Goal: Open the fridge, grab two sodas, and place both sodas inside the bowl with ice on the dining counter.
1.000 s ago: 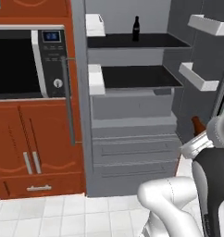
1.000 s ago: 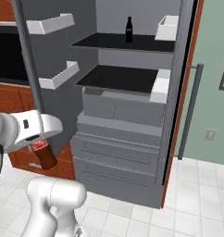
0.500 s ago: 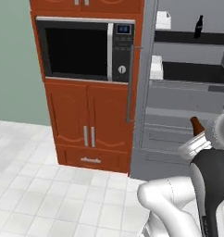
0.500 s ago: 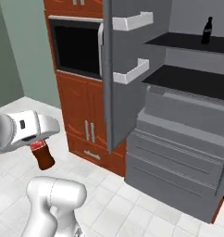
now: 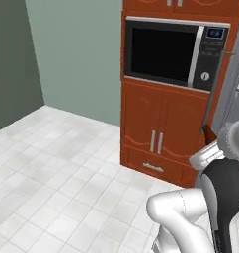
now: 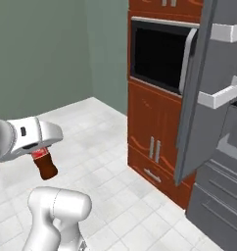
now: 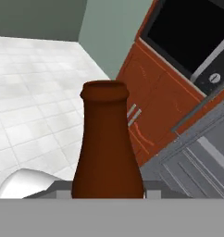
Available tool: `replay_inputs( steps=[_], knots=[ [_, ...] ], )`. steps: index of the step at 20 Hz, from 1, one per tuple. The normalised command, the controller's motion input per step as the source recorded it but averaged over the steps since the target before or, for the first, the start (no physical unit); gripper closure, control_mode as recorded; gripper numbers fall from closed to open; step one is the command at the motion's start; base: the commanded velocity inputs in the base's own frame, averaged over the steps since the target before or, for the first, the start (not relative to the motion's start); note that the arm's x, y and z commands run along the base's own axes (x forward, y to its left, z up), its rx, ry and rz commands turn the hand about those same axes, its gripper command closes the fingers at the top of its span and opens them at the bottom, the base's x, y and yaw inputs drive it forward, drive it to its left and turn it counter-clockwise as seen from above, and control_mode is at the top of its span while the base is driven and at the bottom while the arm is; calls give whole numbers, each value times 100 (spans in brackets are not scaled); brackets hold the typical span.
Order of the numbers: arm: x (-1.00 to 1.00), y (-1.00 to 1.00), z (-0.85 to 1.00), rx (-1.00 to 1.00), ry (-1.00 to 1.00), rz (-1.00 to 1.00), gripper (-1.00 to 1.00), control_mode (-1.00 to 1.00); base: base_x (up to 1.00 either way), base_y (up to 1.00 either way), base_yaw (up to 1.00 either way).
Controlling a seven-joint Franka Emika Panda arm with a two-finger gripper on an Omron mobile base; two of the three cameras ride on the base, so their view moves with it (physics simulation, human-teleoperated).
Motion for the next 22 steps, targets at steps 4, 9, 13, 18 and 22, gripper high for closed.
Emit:
replay_inputs(
  steps=[4, 9, 13, 18, 22],
  knots=[
    [0, 0, 0, 0, 0, 0, 100, 100, 0, 47, 54],
    [0, 0, 0, 0, 0, 0, 100, 100, 8, 27, 54],
    [0, 0, 0, 0, 0, 0, 100, 100, 31, 4, 49],
    [0, 0, 0, 0, 0, 0, 100, 100, 47, -9, 48],
    [0, 0, 0, 0, 0, 0, 100, 100, 55, -32, 47]
  ],
)
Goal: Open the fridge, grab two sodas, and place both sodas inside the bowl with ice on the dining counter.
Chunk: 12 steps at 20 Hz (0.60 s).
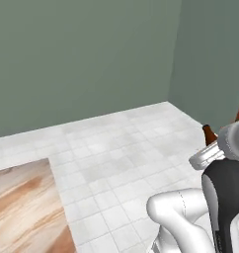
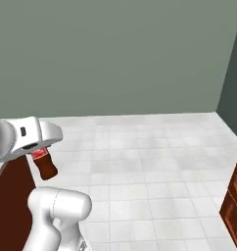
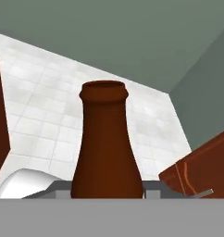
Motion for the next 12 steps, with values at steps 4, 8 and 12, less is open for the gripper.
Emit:
replay_inputs(
  steps=[4, 8, 12],
  knots=[
    [0, 0, 0, 0, 0, 0, 100, 100, 58, -42, 46],
    [0, 0, 0, 0, 0, 0, 100, 100, 61, -49, 42],
    [0, 0, 0, 0, 0, 0, 100, 100, 70, -38, 41]
  ],
)
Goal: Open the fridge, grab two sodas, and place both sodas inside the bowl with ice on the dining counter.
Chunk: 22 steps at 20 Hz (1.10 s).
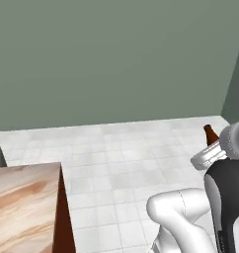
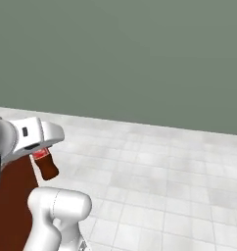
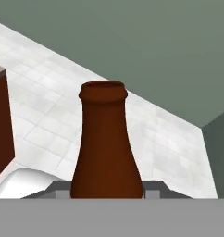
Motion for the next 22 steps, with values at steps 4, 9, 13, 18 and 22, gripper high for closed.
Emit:
replay_inputs(
  steps=[4, 9, 13, 18, 22],
  knots=[
    [0, 0, 0, 0, 0, 0, 100, 100, 82, -25, 43],
    [0, 0, 0, 0, 0, 0, 100, 100, 84, -21, 44],
    [0, 0, 0, 0, 0, 0, 100, 100, 92, -30, 45],
    [0, 0, 0, 0, 0, 0, 100, 100, 92, -41, 43],
    [0, 0, 0, 0, 0, 0, 100, 100, 90, -38, 45]
  ],
)
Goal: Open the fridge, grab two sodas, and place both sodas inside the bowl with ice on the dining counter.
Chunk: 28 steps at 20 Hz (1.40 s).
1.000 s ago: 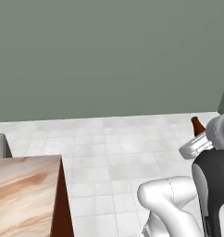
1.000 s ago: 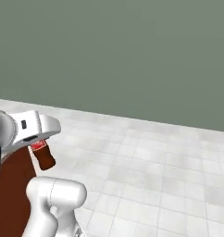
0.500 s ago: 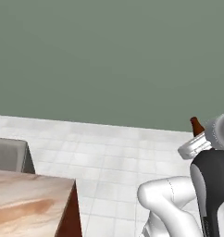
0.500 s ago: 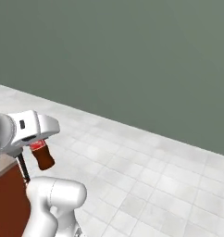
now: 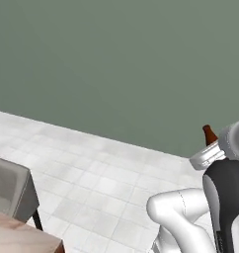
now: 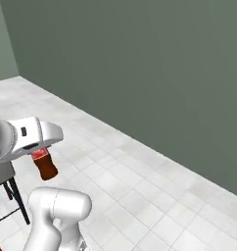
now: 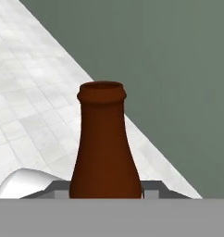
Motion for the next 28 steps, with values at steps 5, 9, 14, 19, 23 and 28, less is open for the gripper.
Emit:
replay_inputs(
  steps=[5, 9, 14, 19, 23, 28],
  knots=[
    [0, 0, 0, 0, 0, 0, 100, 100, 85, -35, 47],
    [0, 0, 0, 0, 0, 0, 100, 100, 79, -30, 50],
    [0, 0, 0, 0, 0, 0, 100, 100, 70, -24, 52],
    [0, 0, 0, 0, 0, 0, 100, 100, 51, -22, 57],
    [0, 0, 0, 0, 0, 0, 100, 100, 46, -18, 60],
    [0, 0, 0, 0, 0, 0, 100, 100, 46, -12, 62]
  ],
)
